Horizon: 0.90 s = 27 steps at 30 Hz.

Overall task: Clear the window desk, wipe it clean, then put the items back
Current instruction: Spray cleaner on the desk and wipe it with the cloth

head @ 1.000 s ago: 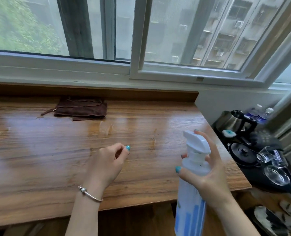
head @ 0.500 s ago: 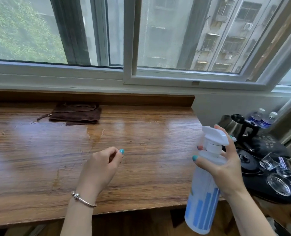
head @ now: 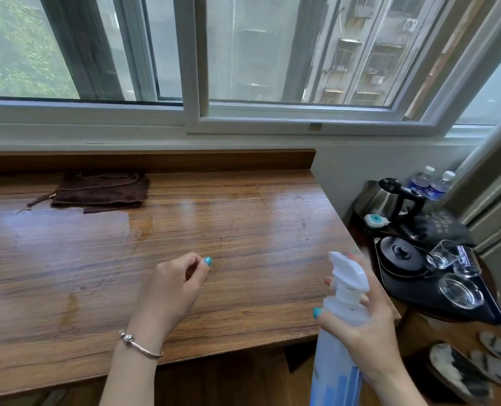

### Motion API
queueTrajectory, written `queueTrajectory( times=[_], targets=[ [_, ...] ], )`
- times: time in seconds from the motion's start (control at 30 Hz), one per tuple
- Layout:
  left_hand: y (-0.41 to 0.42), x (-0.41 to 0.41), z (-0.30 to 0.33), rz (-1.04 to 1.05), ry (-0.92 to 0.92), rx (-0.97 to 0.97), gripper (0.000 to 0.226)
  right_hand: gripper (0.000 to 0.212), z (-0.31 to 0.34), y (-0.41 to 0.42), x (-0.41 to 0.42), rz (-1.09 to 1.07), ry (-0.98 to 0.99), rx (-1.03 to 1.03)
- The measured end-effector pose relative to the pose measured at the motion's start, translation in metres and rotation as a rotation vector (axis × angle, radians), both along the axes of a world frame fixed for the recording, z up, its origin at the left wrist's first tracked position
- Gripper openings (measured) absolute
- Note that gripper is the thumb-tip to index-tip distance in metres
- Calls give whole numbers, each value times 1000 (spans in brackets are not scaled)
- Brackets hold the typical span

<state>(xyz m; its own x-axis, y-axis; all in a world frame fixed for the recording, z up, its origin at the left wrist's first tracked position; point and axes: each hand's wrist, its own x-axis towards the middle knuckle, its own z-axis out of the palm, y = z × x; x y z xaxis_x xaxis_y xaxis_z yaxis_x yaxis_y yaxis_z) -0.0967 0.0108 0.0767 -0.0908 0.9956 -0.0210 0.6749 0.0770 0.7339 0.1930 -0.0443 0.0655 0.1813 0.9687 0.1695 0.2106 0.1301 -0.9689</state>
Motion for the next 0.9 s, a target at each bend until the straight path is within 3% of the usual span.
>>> queueTrajectory(
  times=[0.3,0.53,0.9],
  targets=[
    [-22,-43,-6,45,39,-45,25,94,-17,-23,-81,199,39,-81],
    [-31,-98,1,124,13,13,26,97,16,17,-146,227,-66,47],
    [-9,-121,-4,-15,-56,63,22,93,28,9,-179,223,-85,44]
  ],
)
